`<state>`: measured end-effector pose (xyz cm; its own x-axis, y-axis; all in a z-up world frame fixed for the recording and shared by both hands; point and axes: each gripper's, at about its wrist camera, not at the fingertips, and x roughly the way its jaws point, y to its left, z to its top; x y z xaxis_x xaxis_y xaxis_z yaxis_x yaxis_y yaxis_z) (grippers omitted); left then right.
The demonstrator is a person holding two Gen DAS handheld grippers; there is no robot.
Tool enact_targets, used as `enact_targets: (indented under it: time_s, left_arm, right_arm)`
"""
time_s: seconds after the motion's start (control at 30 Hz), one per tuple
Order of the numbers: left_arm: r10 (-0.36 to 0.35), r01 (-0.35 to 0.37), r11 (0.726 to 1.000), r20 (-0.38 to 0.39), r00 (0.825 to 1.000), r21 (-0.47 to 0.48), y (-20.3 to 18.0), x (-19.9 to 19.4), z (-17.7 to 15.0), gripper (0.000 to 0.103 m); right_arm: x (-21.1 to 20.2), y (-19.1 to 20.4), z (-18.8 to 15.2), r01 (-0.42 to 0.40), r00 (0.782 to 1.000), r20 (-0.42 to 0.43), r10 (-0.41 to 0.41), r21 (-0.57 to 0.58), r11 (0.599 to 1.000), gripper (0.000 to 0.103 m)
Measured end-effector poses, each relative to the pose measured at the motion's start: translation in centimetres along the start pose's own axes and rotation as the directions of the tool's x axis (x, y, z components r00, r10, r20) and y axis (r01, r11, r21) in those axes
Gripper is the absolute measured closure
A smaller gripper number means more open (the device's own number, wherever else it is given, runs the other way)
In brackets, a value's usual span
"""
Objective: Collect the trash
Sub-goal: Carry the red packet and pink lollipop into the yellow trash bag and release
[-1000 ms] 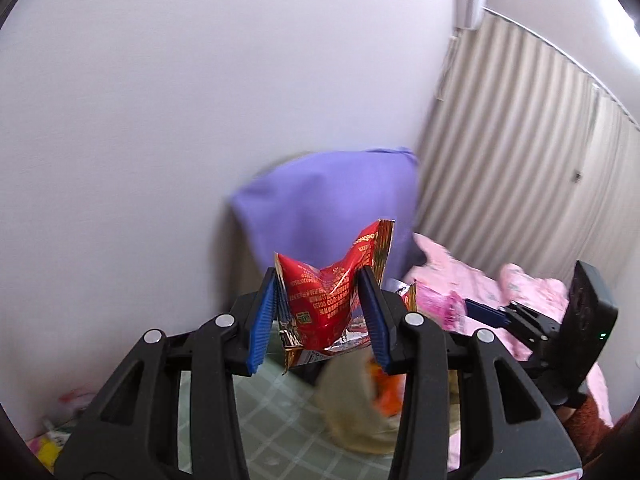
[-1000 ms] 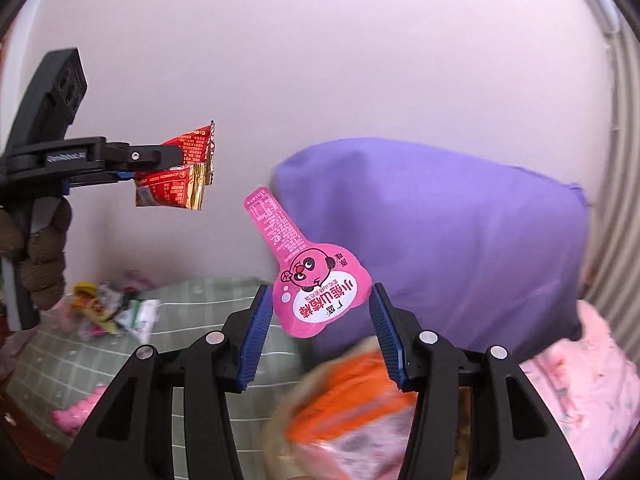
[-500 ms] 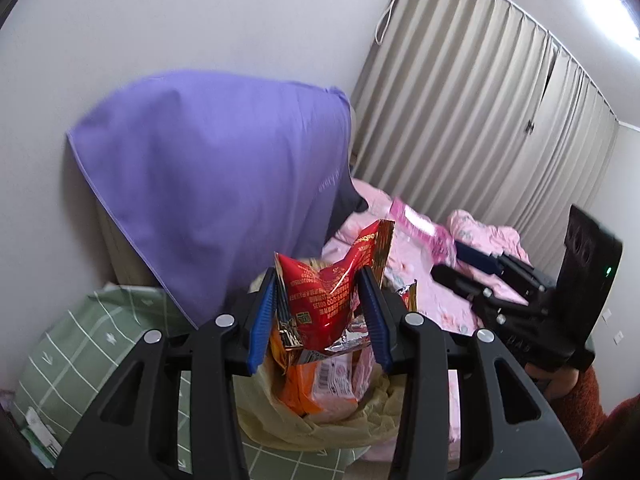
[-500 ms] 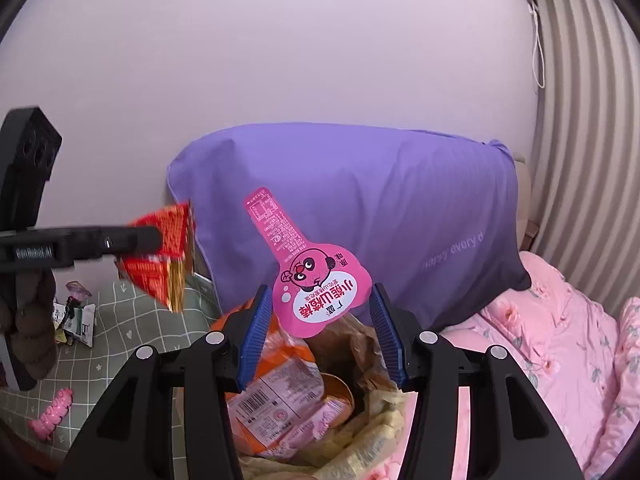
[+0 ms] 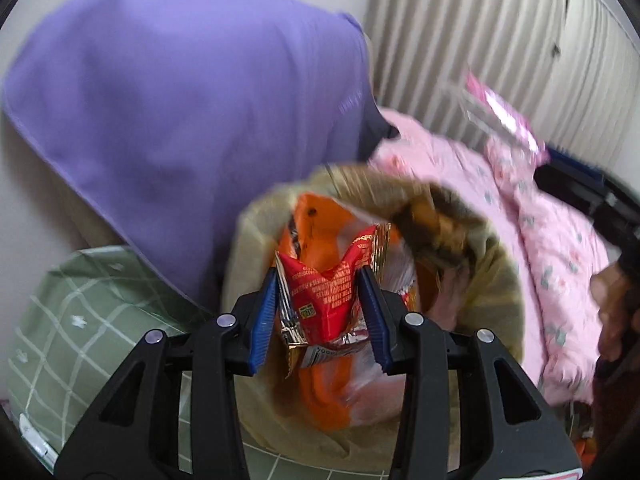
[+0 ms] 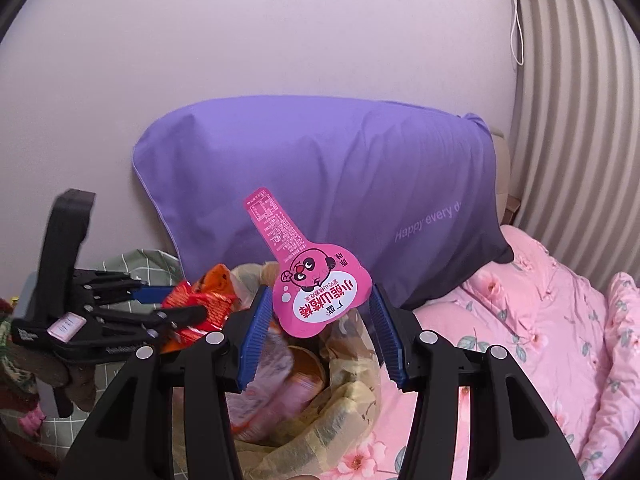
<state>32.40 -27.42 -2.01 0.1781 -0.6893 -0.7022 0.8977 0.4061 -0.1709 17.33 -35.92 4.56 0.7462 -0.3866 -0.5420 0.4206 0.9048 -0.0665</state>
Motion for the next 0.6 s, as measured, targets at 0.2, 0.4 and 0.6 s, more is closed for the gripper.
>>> enact_targets:
  time_s: [0.2,0.4,0.6]
  left_arm:
    - [-0.084,0.084,0.996,-0.090,0.992,-0.010,-0.6,2.7,-1.4,0.066]
    - [-0.087,0.085,0.996,-0.074,0.993,-0.031,0.7,1.0,-1.8,0.066]
    - [-0.103,0.100,0.993,-0.044,0.994,-0.064,2.3,-0.8,-1.7,0.066]
  right_arm:
    - [1.4,-0.2,-1.7,-0.011,0.998,-0.061,0.012,0.020,1.000,0.055]
    - [2.4,0.2,-2.8,-0.032,0.995,-0.096,0.035,0.028,0.999,0.055]
    - [2.9,0.7,-3.0,-0.040,0.993,-0.109,0.042,0.025,0.999,0.055]
